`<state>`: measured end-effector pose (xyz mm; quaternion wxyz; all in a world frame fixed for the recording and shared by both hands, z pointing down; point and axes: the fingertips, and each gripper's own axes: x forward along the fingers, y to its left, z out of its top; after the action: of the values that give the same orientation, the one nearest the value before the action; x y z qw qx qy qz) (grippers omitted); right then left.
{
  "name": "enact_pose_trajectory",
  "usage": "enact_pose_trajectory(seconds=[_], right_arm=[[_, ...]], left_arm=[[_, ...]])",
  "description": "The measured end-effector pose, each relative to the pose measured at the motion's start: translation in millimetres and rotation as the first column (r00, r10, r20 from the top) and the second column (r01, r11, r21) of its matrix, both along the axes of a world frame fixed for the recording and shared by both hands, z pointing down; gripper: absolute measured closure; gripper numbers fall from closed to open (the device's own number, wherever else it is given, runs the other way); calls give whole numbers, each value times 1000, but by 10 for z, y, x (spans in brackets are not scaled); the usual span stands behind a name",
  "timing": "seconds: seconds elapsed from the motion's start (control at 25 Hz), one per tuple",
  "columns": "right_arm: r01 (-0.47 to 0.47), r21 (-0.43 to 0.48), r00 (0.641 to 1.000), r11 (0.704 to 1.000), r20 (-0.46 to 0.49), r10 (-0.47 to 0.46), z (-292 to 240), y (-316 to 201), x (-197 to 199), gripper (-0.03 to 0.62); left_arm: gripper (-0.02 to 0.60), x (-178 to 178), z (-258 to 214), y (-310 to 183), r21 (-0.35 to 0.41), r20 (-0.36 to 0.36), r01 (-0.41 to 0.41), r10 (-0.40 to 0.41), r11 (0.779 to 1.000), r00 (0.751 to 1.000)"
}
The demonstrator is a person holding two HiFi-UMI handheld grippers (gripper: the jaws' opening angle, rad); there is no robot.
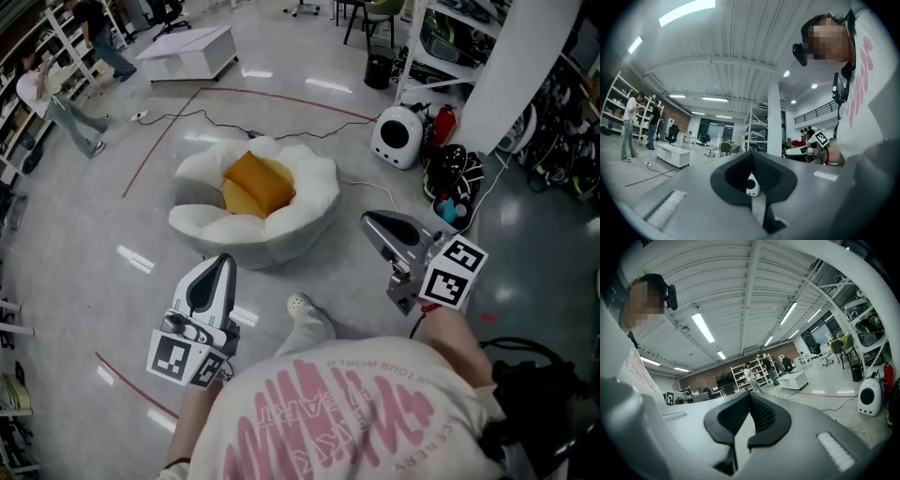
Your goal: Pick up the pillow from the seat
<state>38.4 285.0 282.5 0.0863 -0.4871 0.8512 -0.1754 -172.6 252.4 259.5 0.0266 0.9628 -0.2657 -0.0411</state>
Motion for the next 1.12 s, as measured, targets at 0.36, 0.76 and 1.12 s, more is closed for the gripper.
enact_pose_trajectory(seconds=[0.36,0.76,1.12], right_arm=[[-49,13,999,999,3,49,-182,-771,280,588],[-56,16,998,998,-40,57,-197,-1695,390,588],[9,16,996,1000,-87,-7,-210,-2543,243,588]], left_arm=[[568,193,-169,-839,20,20,-30,30,999,999],[568,193,-206,-1770,21,-26,-6,7,1000,1000],[568,64,-150,-2512,-6,-10,35,-35,999,999]])
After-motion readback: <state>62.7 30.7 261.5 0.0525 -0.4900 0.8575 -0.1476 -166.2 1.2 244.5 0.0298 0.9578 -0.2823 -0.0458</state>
